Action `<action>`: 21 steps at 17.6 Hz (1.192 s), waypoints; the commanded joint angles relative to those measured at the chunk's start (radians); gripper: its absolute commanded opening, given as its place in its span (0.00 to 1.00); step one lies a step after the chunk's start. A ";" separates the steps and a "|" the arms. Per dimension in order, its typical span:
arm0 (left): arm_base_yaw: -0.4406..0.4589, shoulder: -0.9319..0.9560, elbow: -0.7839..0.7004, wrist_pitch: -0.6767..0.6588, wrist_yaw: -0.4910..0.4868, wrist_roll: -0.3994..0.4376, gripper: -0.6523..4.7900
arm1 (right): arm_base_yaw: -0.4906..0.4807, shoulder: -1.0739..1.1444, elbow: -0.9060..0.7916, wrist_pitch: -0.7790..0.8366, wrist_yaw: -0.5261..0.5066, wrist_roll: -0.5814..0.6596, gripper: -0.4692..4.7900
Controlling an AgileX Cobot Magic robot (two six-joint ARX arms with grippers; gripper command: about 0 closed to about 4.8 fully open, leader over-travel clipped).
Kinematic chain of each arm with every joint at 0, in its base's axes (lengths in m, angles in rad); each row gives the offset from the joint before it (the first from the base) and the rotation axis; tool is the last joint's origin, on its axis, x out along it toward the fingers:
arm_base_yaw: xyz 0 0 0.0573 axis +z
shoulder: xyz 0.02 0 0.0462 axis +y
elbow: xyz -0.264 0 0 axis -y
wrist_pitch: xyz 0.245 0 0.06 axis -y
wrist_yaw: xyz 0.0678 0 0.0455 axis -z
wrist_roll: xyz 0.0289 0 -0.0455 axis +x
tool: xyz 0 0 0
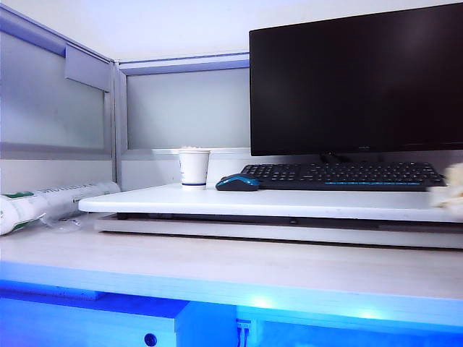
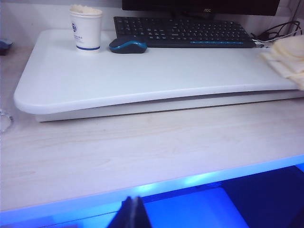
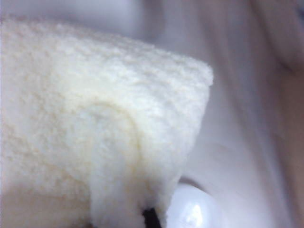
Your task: Wipe the tabletop with a clean cloth to remove dust and stains.
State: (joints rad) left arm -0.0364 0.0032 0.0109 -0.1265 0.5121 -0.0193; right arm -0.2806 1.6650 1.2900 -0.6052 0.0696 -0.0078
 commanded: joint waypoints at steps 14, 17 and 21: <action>0.001 0.000 -0.002 -0.014 0.008 0.000 0.11 | 0.628 0.437 0.334 0.197 -0.013 0.257 0.07; 0.001 0.000 -0.002 -0.014 0.008 0.000 0.11 | 0.728 0.561 0.552 0.155 -0.027 0.278 0.07; 0.001 0.000 -0.002 -0.014 0.008 0.000 0.11 | 0.776 0.640 0.686 0.114 -0.045 0.297 0.07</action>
State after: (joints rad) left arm -0.0364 0.0032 0.0109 -0.1268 0.5121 -0.0193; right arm 0.4938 2.3028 1.9709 -0.4706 0.0338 0.2825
